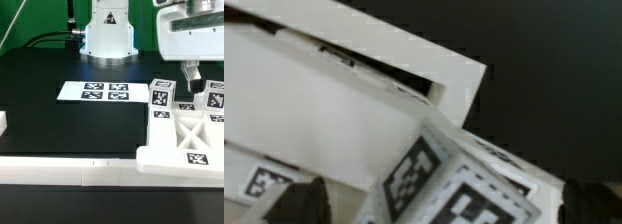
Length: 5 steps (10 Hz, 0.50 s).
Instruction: Assemble chair
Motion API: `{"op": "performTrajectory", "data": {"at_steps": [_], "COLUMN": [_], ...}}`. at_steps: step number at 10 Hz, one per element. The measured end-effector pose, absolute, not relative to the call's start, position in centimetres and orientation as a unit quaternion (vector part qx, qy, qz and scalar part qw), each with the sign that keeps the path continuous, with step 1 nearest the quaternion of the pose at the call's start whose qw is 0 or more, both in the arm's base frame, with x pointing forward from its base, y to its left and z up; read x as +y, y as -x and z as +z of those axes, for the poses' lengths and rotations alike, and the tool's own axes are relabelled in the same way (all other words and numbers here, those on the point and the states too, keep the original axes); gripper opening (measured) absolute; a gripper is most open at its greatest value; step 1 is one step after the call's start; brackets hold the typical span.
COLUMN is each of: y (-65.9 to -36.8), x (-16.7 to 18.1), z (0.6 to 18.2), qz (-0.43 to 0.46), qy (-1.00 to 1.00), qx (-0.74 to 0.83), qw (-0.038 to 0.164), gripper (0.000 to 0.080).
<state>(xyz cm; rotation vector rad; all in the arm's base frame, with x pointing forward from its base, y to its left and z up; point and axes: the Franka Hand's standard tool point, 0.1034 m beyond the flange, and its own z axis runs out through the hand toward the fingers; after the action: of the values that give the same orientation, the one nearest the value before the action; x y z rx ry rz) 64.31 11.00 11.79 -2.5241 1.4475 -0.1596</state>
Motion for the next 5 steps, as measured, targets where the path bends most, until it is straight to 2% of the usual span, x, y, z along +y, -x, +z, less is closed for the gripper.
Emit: {"op": "performTrajectory", "data": {"at_steps": [3, 5], "y": [-64.41, -64.42], "x": [11.38, 11.60], "z": [11.93, 12.04], "qz": [-0.046, -0.034], "qy": [0.931, 0.963], "qx": [0.353, 0.262], "qw": [0.085, 0.053], "gripper": [0.0649, 0.0649]}}
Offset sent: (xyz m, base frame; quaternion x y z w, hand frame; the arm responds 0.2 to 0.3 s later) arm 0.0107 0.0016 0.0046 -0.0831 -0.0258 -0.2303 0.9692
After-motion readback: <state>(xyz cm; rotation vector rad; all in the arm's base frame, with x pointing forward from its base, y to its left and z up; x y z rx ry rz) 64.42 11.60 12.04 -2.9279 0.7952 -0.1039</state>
